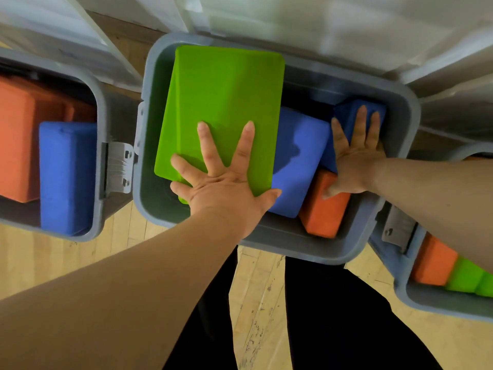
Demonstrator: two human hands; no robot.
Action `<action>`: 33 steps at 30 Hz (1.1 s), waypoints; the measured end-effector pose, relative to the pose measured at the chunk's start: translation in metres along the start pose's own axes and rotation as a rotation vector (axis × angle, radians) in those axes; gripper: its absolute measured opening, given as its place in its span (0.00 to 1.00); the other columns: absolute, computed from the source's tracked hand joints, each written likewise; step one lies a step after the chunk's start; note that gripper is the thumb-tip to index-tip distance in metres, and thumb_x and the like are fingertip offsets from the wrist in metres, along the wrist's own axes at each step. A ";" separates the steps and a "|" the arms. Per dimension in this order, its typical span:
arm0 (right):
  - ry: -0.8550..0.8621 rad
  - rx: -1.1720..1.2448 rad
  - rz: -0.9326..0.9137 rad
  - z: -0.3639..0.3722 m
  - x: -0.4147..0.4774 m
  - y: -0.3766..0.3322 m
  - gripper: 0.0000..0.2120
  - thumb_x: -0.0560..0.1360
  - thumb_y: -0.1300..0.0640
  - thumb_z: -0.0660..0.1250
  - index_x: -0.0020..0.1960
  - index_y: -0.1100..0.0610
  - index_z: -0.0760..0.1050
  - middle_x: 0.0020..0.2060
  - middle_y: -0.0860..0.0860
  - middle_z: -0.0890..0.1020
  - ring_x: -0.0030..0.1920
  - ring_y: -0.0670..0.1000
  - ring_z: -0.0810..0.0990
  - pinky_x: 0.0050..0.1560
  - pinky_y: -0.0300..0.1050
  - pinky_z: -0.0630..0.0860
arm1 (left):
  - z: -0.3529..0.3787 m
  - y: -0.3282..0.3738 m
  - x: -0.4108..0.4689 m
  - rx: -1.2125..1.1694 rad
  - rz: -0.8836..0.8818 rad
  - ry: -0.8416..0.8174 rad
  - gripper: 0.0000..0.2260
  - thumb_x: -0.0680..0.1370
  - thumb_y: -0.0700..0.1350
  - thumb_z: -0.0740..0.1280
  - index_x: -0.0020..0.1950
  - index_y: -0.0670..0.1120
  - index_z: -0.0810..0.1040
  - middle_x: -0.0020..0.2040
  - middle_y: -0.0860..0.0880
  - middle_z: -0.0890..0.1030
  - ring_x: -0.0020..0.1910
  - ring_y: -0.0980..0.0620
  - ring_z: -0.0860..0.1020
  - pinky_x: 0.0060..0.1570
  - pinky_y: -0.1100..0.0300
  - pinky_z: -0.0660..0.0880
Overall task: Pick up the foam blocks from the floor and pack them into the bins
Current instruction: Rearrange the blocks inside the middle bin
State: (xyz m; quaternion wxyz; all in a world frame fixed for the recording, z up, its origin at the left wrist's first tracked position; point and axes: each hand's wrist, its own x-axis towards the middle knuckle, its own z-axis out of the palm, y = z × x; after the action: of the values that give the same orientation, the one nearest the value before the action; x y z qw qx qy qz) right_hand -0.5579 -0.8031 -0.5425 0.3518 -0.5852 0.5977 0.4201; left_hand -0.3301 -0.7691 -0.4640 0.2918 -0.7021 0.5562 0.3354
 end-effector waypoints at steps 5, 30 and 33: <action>0.057 0.001 -0.007 0.005 0.000 -0.003 0.80 0.55 0.29 0.81 0.68 0.44 0.13 0.65 0.57 0.12 0.71 0.67 0.18 0.77 0.69 0.47 | 0.000 0.000 0.000 -0.008 0.011 0.044 0.54 0.70 0.75 0.67 0.66 0.73 0.19 0.70 0.48 0.16 0.74 0.20 0.37 0.70 0.23 0.52; 0.201 0.370 -0.250 -0.018 0.003 -0.062 0.58 0.64 0.38 0.80 0.82 0.38 0.46 0.74 0.62 0.64 0.70 0.67 0.69 0.70 0.56 0.70 | -0.022 -0.094 0.007 0.053 0.087 0.129 0.56 0.64 0.78 0.69 0.68 0.75 0.23 0.77 0.51 0.28 0.78 0.30 0.42 0.74 0.32 0.55; 0.244 0.508 -0.330 -0.029 -0.028 -0.059 0.54 0.67 0.43 0.80 0.83 0.40 0.50 0.70 0.62 0.67 0.69 0.63 0.71 0.67 0.47 0.68 | -0.029 -0.094 0.005 0.030 0.079 0.092 0.55 0.65 0.77 0.69 0.68 0.75 0.23 0.77 0.51 0.27 0.79 0.31 0.39 0.76 0.32 0.52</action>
State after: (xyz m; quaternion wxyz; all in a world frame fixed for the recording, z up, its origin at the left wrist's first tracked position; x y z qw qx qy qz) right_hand -0.4956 -0.8158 -0.5109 0.4757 -0.6136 0.6184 0.1215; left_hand -0.2330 -0.7746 -0.4468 0.2631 -0.6898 0.6013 0.3056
